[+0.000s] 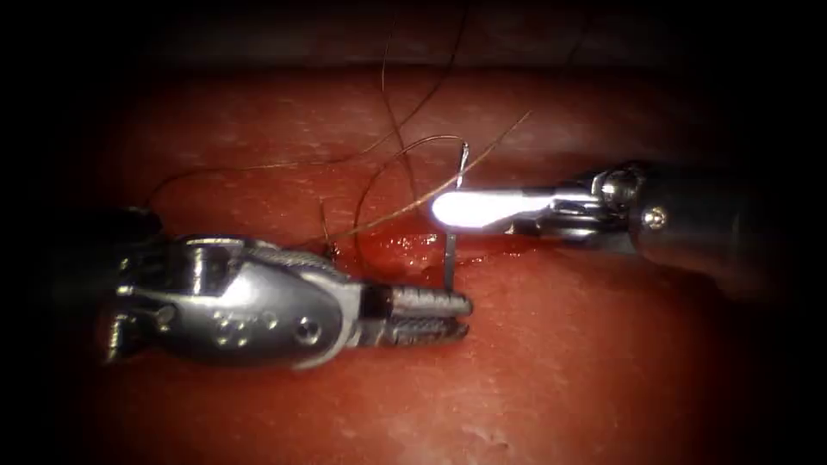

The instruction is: Wound Closure

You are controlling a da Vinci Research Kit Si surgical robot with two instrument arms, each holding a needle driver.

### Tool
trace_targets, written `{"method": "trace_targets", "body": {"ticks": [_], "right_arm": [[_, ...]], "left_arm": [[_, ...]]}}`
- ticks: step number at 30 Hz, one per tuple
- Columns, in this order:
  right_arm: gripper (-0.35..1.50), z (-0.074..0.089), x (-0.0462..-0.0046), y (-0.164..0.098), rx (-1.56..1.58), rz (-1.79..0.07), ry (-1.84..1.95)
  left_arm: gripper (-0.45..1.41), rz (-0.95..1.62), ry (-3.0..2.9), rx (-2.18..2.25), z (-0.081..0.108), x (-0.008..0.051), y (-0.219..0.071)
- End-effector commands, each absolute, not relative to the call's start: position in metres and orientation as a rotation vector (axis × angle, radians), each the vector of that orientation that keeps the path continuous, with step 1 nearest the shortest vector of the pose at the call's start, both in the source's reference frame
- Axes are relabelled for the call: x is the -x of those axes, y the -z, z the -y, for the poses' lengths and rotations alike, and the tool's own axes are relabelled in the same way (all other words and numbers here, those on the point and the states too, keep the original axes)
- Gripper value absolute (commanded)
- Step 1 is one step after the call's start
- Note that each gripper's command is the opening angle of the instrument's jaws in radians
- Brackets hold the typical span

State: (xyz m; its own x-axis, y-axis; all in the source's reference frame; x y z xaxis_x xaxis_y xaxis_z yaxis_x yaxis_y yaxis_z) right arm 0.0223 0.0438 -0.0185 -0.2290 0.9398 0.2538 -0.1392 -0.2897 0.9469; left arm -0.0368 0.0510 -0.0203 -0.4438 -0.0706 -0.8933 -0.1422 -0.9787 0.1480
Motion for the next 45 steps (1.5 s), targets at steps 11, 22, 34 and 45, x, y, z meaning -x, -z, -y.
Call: {"method": "trace_targets", "body": {"ticks": [11,22,34,45], "right_arm": [[-0.35,-0.0443,-0.0231,0.0179,-1.163,-1.047,-1.538],[-0.35,-0.0449,-0.0228,0.0176,-1.058,-1.117,-1.471],[-0.35,-0.0462,-0.021,0.0172,-0.662,-1.333,-1.18],[-0.35,-0.0469,-0.021,0.0175,-0.315,-1.494,-0.844]], "left_arm": [[-0.35,-0.318,-2.612,1.629,-0.0513,0.0375,0.0199],[0.78,0.266,-2.15,1.489,-0.0528,0.0376,0.0235],[0.78,0.84,-2.049,1.538,-0.0485,0.0356,0.0237],[0.29,0.866,-2.02,1.423,-0.049,0.0342,0.0201]]}}
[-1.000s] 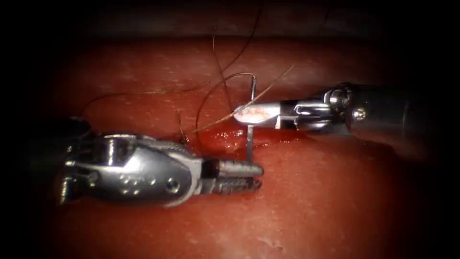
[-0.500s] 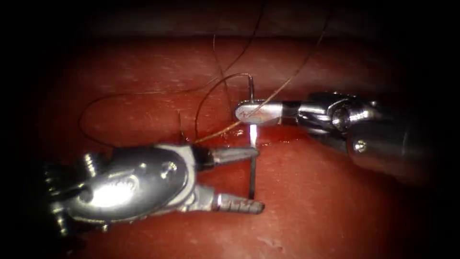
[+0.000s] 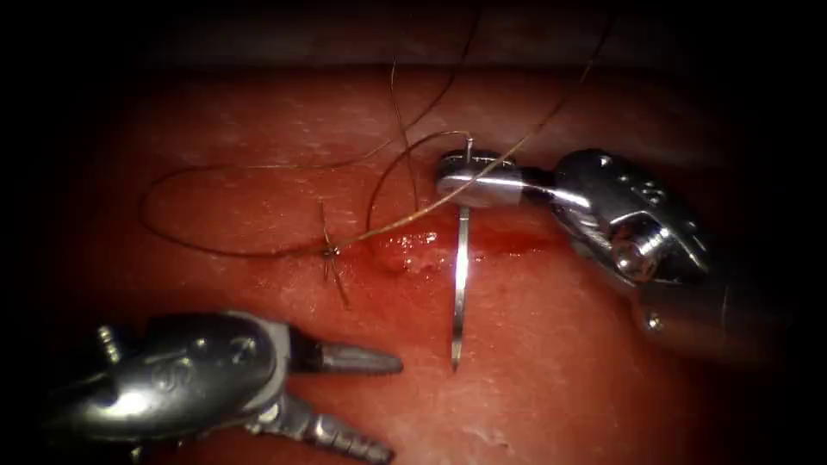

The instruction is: Wound Closure

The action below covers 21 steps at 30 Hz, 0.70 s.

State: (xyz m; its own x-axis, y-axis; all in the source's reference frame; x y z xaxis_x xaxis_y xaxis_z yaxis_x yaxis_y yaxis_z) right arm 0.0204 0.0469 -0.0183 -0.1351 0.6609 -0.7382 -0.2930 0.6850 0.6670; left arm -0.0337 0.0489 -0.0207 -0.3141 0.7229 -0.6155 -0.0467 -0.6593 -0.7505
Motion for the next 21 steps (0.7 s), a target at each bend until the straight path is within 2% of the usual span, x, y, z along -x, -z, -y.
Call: {"method": "trace_targets", "body": {"ticks": [1,3,5,9,11,14,21], "right_arm": [[-0.35,-0.0469,-0.021,0.0175,-0.315,-1.494,-0.844],[-0.35,-0.0471,-0.021,0.0176,-0.268,-1.522,-0.796],[-0.35,-0.0477,-0.021,0.018,-0.205,-1.55,-0.739],[-0.35,-0.0486,-0.021,0.0184,-0.13,-1.569,-0.676],[-0.35,-0.0491,-0.0212,0.0183,-0.088,-1.574,-0.644],[-0.35,-0.0491,-0.0211,0.0183,-0.072,-1.576,-0.622],[-0.35,-0.0491,-0.021,0.0183,-0.054,-1.579,-0.604]], "left_arm": [[0.29,0.866,-2.02,1.423,-0.049,0.0342,0.0201],[0.16,0.818,-2.048,1.373,-0.0497,0.034,0.0193],[0.19,0.708,-2.088,1.327,-0.0511,0.0333,0.0183],[0.05,0.538,-2.138,1.254,-0.053,0.0326,0.0165],[-0.19,0.497,-2.229,1.117,-0.0527,0.0318,0.0146],[-0.32,0.527,-2.248,1.091,-0.0519,0.0317,0.0141],[-0.35,0.534,-2.298,0.981,-0.0518,0.0334,0.014]]}}
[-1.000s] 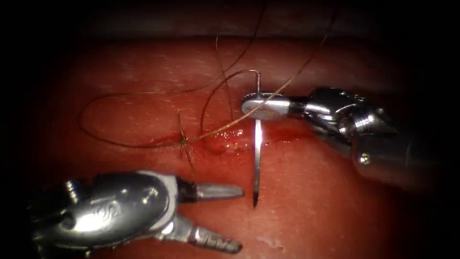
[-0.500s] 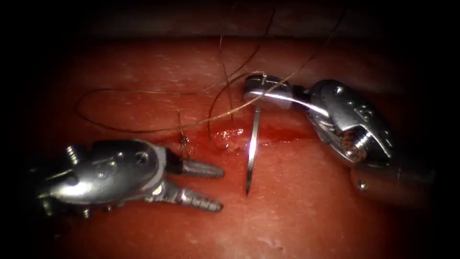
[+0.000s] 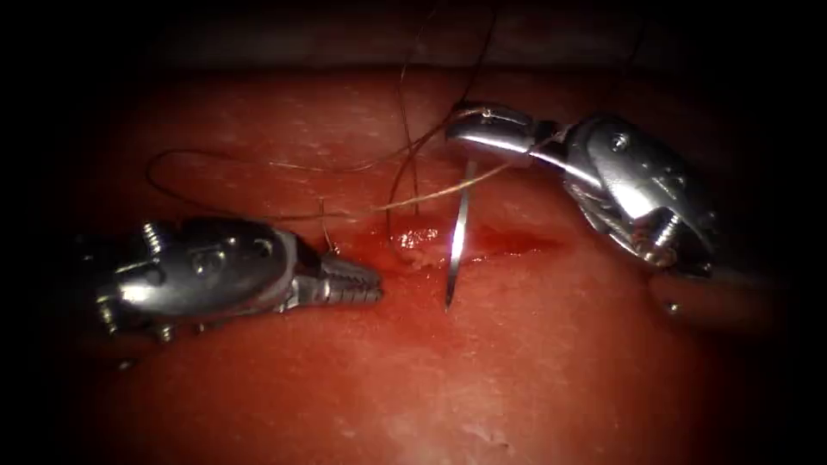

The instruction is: Wound Closure

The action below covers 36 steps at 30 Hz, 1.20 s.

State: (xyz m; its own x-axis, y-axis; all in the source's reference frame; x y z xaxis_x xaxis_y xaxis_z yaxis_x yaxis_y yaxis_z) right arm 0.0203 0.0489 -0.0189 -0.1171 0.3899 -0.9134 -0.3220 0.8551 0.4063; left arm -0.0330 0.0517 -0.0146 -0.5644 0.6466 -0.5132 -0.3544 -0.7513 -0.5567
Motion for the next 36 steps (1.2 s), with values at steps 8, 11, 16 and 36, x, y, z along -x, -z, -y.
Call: {"method": "trace_targets", "body": {"ticks": [8,11,16,36], "right_arm": [[-0.35,-0.0489,-0.021,0.0184,-0.018,-1.579,-0.565],[-0.35,-0.0489,-0.021,0.0184,0.0,-1.579,-0.546],[-0.35,-0.0489,-0.021,0.0187,0.043,-1.577,-0.499],[-0.35,-0.0492,-0.0222,0.0188,0.186,-1.574,-0.327]], "left_arm": [[-0.35,0.521,-2.342,0.864,-0.0523,0.0354,0.0131],[-0.35,0.505,-2.371,0.803,-0.0521,0.0362,0.0116],[-0.35,0.526,-2.387,0.79,-0.0526,0.0363,0.0091],[-0.35,0.692,-2.429,0.66,-0.0535,0.0364,0.0042]]}}
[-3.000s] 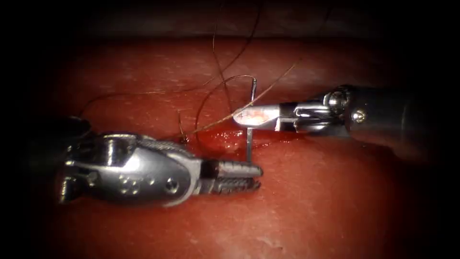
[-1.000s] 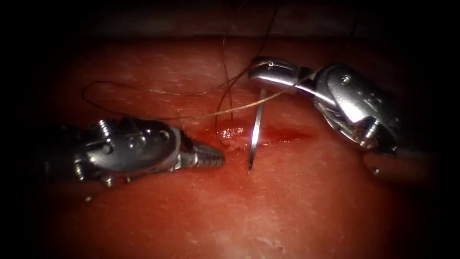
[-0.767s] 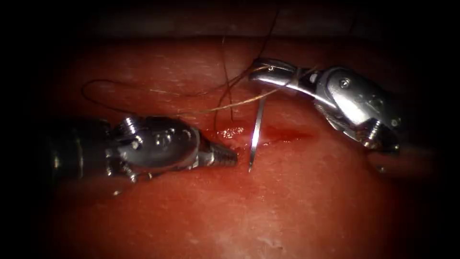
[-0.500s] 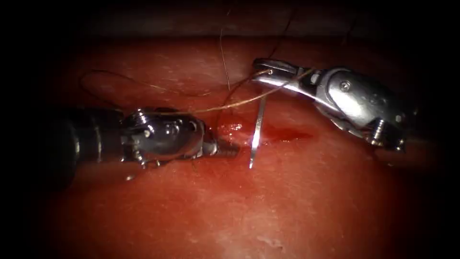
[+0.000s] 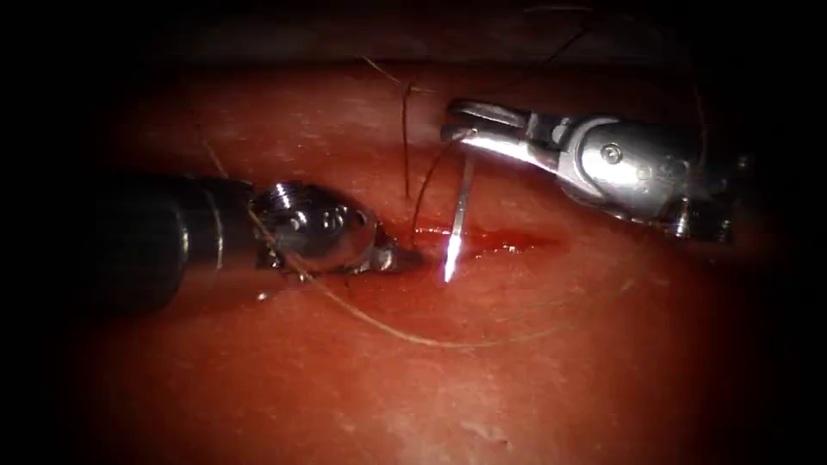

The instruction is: Wound Closure

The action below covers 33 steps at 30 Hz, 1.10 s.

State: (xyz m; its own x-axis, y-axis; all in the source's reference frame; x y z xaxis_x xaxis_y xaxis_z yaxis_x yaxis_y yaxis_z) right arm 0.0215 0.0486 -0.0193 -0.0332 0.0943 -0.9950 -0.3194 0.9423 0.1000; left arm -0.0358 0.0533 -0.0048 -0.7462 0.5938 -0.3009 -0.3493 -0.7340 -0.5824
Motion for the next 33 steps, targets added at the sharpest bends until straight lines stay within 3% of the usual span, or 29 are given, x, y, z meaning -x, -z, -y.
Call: {"method": "trace_targets", "body": {"ticks": [1,11,33], "right_arm": [[-0.35,-0.0492,-0.0223,0.0188,0.194,-1.574,-0.316],[-0.35,-0.049,-0.0245,0.018,0.253,-1.567,-0.241],[-0.35,-0.0457,-0.0245,0.0149,0.199,-1.513,-0.113]], "left_arm": [[-0.35,0.721,-2.424,0.647,-0.0533,0.0364,0.0041],[-0.35,0.862,-2.406,0.592,-0.0526,0.0365,0.0049],[-0.35,0.855,-2.38,0.686,-0.054,0.0363,0.0086]]}}
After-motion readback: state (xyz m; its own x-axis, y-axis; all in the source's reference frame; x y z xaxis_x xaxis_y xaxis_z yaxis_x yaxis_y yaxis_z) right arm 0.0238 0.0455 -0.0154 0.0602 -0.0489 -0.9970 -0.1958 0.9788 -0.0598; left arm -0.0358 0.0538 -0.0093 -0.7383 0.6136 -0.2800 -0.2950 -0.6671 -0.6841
